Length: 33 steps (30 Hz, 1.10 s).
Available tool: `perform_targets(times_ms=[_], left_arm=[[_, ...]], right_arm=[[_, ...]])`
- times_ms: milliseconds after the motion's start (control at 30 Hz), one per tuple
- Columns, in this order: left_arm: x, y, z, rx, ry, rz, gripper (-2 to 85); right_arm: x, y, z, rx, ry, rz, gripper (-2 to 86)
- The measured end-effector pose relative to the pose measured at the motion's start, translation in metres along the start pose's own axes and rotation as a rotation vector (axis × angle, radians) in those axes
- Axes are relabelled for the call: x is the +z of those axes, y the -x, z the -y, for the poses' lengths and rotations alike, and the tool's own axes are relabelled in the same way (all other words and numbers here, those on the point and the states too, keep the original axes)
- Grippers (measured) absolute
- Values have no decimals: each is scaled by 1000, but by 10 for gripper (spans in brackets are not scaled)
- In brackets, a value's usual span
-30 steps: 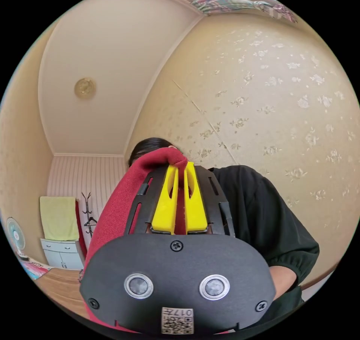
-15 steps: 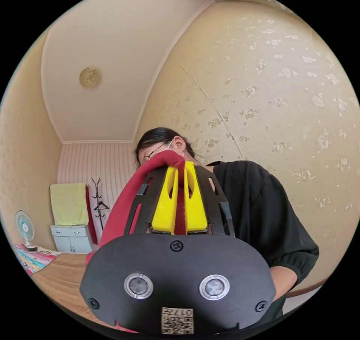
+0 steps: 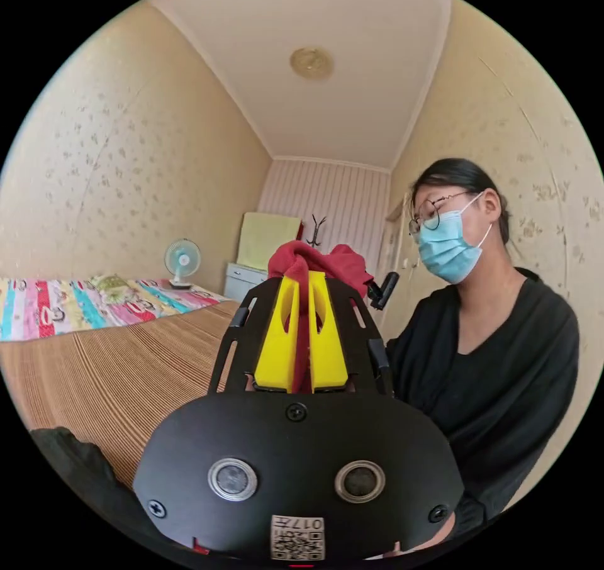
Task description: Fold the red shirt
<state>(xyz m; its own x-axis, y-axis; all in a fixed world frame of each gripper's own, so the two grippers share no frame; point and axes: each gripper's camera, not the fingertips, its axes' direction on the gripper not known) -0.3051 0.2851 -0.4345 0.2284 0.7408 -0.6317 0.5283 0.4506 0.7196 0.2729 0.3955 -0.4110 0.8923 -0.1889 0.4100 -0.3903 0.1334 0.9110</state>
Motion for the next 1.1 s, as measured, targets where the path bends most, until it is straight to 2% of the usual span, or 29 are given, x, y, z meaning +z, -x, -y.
perform_targets(times_ms=[67, 233, 300, 367, 467, 533, 600, 667, 700, 733, 767, 800, 867, 933, 1100], left_arm=[[13, -30, 12, 137, -46, -30, 3], [29, -55, 58, 284, -52, -44, 3], [44, -53, 80, 367, 27, -33, 3], [73, -31, 109, 431, 166, 27, 3], [118, 36, 136, 372, 318, 110, 4], [155, 97, 145, 270, 427, 189, 5], [203, 166, 144, 183, 596, 326, 7], [258, 273, 121, -12, 774, 555, 16], [265, 301, 111, -97, 791, 614, 19], [274, 346, 87, -261, 827, 720, 26], [278, 368, 61, -335, 834, 791, 34], [280, 372, 48, -335, 825, 783, 35], [295, 367, -9, -295, 823, 647, 39], [310, 361, -61, -306, 897, 615, 49], [349, 332, -202, -407, 1041, 423, 79]], right_arm=[[-8, -7, 12, 35, -33, 22, 50], [-24, -33, 38, 59, -165, 137, 51], [-23, -40, 51, 67, -181, 152, 51], [-7, -40, 66, 18, -155, 87, 50], [47, -37, 67, -110, -103, -75, 50], [99, -43, 54, -181, -67, -84, 50], [176, -58, 38, -223, 100, -41, 51], [302, -89, -11, -223, 490, 25, 53], [332, -99, -30, -197, 592, 26, 54], [378, -116, -76, -134, 775, 39, 56], [404, -126, -118, -71, 921, 73, 58], [410, -128, -135, -45, 970, 107, 60], [402, -115, -189, -13, 1019, 278, 64], [384, -95, -226, -58, 1042, 321, 63], [345, -38, -333, -129, 1290, 361, 60]])
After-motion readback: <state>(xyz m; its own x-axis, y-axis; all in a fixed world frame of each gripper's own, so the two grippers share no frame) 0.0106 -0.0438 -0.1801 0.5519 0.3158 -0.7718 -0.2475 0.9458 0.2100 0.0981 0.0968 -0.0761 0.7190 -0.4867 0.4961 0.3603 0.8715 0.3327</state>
